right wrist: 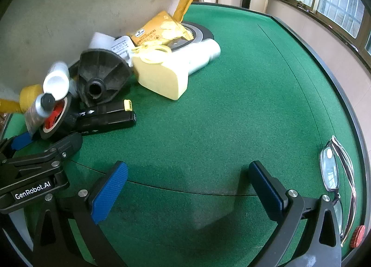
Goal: Organize rigid objects
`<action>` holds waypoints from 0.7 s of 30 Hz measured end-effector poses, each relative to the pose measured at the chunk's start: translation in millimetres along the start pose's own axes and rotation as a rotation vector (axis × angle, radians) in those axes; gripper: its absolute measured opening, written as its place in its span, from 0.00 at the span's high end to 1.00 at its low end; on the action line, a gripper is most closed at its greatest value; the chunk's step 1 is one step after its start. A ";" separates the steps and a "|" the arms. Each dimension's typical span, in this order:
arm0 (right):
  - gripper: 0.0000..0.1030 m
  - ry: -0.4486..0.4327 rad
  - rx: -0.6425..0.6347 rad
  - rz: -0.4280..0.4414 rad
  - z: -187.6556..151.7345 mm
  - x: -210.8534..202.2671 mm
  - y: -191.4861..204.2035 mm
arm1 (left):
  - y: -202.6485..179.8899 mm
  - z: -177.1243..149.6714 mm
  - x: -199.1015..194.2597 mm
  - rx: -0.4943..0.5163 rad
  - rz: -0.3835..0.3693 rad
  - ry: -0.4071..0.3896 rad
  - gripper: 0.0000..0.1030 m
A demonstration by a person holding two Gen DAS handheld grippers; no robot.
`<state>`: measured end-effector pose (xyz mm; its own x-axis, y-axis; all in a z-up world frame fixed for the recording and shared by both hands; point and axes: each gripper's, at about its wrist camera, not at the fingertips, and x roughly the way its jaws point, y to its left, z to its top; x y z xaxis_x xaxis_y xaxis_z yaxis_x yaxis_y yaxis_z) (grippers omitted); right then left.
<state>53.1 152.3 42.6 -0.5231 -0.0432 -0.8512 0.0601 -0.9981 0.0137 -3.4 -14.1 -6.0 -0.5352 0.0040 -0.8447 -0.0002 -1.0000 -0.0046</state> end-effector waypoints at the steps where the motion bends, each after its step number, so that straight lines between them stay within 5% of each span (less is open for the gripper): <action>1: 0.01 0.000 -0.001 -0.001 -0.2 0.2 0.9 | 0.6 -0.2 -0.5 0.000 -0.001 -0.002 0.00; 21: 0.01 -0.001 -0.003 -0.001 -4.1 -0.6 0.5 | 10.2 2.8 1.0 -0.001 -0.001 0.000 0.00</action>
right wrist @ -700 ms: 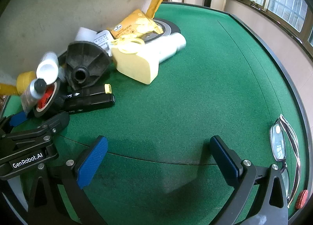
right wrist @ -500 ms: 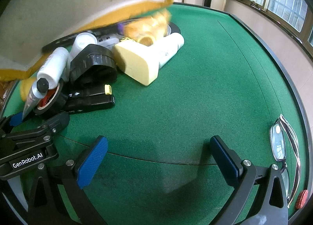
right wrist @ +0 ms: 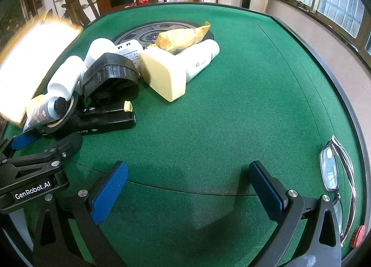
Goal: Organize rigid objects
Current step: 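Move the left gripper toward the silver floral hand-cream tube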
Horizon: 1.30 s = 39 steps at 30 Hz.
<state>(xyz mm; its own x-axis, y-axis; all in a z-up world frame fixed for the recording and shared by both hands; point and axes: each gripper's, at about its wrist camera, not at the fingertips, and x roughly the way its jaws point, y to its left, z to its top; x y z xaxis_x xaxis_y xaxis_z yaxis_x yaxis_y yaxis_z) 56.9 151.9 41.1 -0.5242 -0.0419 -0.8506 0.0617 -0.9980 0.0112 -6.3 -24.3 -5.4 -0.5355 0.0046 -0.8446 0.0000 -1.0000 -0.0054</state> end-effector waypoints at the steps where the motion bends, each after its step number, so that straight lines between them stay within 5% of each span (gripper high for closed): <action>1: 0.01 0.000 0.000 0.000 0.5 0.1 0.3 | 0.5 -0.2 -0.1 0.000 0.000 0.000 0.00; 16: 0.01 0.001 -0.001 -0.001 -1.4 -0.7 1.4 | 9.9 9.1 9.8 0.000 -0.001 0.000 0.00; 23: 0.01 0.002 0.002 -0.006 -1.7 -1.5 4.1 | -31.3 12.7 15.8 -0.007 0.004 0.000 0.00; 27: 0.01 0.002 0.002 -0.006 -2.5 -1.2 4.7 | -23.3 9.7 8.0 -0.006 0.003 0.000 0.00; 31: 0.01 0.002 0.001 -0.005 -1.8 -1.2 4.9 | -7.6 5.0 -4.0 0.089 -0.073 -0.014 0.00; 36: 0.01 0.001 -0.011 0.007 -0.4 -1.7 4.5 | 9.8 -2.0 -39.0 0.168 -0.062 -0.126 0.00; 39: 0.01 -0.002 -0.006 0.013 0.6 -1.5 0.9 | 20.5 -4.2 -48.1 0.245 -0.154 -0.099 0.00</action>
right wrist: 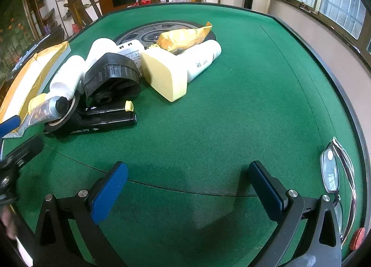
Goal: Organize rigid objects
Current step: 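Grasp the silver floral hand-cream tube with the left gripper and lift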
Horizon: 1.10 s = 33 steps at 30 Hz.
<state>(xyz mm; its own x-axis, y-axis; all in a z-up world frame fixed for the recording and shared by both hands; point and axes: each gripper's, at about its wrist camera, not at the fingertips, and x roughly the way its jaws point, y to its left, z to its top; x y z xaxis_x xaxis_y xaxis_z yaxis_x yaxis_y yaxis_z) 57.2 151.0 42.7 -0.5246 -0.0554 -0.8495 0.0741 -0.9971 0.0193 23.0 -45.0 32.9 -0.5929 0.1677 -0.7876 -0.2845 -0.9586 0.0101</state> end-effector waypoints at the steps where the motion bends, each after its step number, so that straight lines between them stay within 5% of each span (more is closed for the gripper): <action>1: 0.01 -0.001 0.002 0.003 0.1 -0.4 -0.5 | 3.4 -0.8 -2.1 0.007 -0.016 -0.011 0.00; 11: 0.01 -0.013 0.024 0.034 2.2 -1.3 -2.7 | -20.1 23.4 -1.2 0.232 -0.089 -0.073 0.10; 14: 0.01 -0.014 0.025 0.036 2.4 -1.4 -2.5 | -27.4 39.9 12.8 0.289 -0.121 -0.034 0.44; 15: 0.01 -0.014 0.025 0.036 2.4 -1.4 -2.5 | -28.6 43.4 17.4 0.292 -0.133 -0.012 0.47; 21: 0.01 -0.013 0.023 0.033 2.4 -1.0 -2.0 | -32.9 50.6 25.5 0.340 -0.146 0.025 0.47; 24: 0.01 -0.013 0.025 0.034 2.4 -1.6 -3.5 | -33.3 47.6 24.8 0.323 -0.167 0.023 0.60; 33: 0.01 -0.014 0.026 0.036 2.7 -0.7 -2.4 | -20.6 18.6 5.6 0.203 -0.143 -0.018 0.69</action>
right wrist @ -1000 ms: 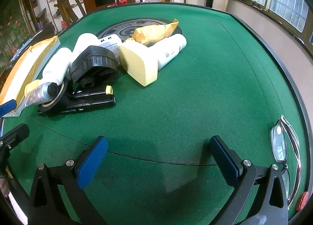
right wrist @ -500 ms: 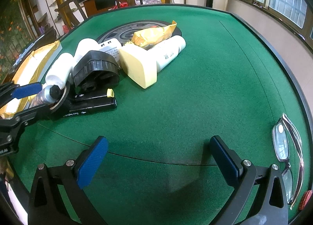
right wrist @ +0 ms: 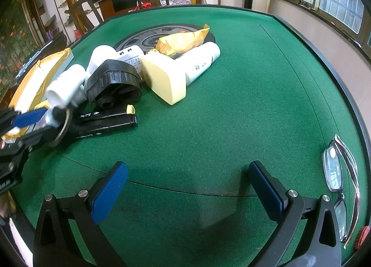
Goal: Organize rigid objects
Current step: 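Grasp the silver floral hand-cream tube with the left gripper and lift, then grasp the black tape roll with the right gripper while the left gripper holds the tube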
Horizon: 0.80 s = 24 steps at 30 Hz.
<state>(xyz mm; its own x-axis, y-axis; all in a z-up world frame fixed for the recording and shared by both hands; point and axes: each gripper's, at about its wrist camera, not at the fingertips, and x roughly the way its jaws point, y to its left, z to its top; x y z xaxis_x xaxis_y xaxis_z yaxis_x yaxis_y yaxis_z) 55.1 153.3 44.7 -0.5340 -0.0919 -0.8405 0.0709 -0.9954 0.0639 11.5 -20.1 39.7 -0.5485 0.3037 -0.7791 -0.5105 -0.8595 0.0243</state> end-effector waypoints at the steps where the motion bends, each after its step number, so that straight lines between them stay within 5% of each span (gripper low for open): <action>1: 0.01 0.001 -0.001 -0.002 -0.1 0.2 0.2 | 2.9 -6.6 -3.6 -0.023 -0.003 0.003 0.71; 13: 0.01 -0.017 0.001 0.018 -3.1 -4.5 -4.3 | 26.8 -52.7 -8.5 -0.131 0.000 0.061 0.75; 19: 0.02 -0.273 -0.088 0.007 -20.4 -57.5 17.2 | 31.0 -60.2 -17.0 -0.171 0.039 0.027 0.76; 24: 0.02 -0.214 -0.216 0.103 -27.1 -56.7 63.7 | 36.2 -65.1 -19.9 -0.224 0.054 0.019 0.76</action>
<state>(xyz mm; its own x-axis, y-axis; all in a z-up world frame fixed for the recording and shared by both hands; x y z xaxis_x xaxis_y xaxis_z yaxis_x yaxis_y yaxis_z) 112.7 95.8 81.8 -0.6783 -0.2183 -0.7016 0.2990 -0.9542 0.0079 47.1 -84.0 15.3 -0.5576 0.2491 -0.7919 -0.3201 -0.9447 -0.0718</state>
